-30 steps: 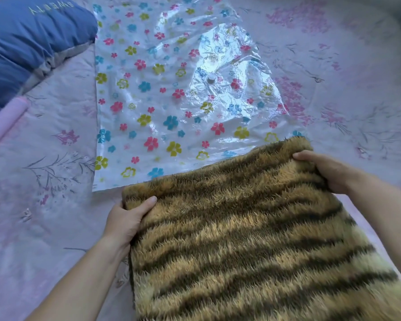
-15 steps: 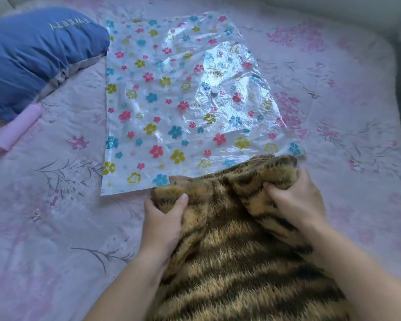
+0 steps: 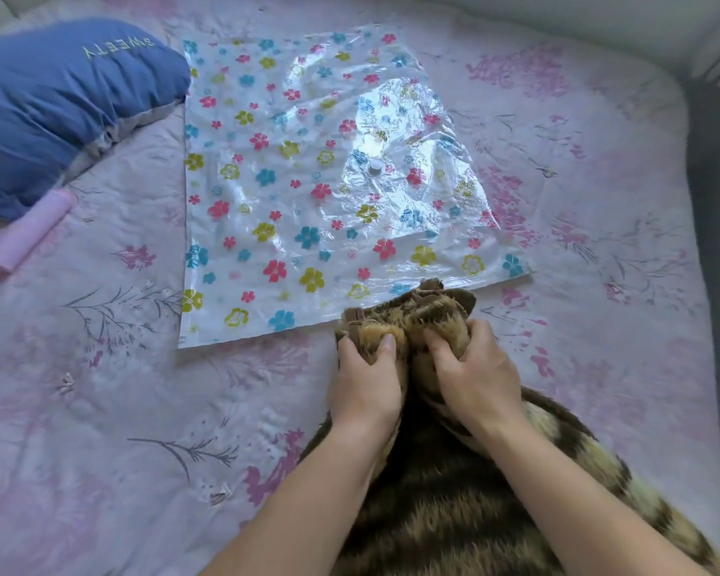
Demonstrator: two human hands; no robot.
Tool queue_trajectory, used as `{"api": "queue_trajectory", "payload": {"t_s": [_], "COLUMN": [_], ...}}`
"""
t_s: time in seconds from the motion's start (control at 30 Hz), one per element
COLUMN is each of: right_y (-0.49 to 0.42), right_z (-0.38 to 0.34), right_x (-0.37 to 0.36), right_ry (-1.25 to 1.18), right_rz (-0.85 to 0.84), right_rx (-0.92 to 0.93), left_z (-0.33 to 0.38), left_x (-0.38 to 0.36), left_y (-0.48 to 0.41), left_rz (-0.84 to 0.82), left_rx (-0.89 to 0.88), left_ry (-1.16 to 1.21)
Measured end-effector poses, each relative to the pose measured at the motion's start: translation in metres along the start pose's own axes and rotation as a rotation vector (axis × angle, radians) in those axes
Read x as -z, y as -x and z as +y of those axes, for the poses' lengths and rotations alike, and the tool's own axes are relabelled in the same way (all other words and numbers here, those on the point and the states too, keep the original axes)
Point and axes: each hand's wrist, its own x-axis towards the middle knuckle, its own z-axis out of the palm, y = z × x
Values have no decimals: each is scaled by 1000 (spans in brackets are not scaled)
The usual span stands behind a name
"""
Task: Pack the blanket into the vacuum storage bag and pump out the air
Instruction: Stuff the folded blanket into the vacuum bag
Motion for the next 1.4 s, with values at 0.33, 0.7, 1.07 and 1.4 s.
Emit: {"api": "queue_trajectory", "payload": {"t_s": [0.33, 0.7, 1.07, 1.4], "right_y": [7, 11, -3, -7], "right_z": [-2, -40, -25, -22], "right_x": [9, -31, -65, -62], "right_ry": [-168, 288, 278, 220], "right_rz": [-436, -153, 169, 209], "right_rx": [-34, -171, -183, -259], "left_z": [13, 1, -16, -11], "left_x": [24, 70, 52, 69], "left_y": [-6, -44, -64, -136], "left_rz": [-657, -929, -798, -298], "left_rx": [146, 285, 360, -328], "left_ry": [433, 581, 565, -382]}}
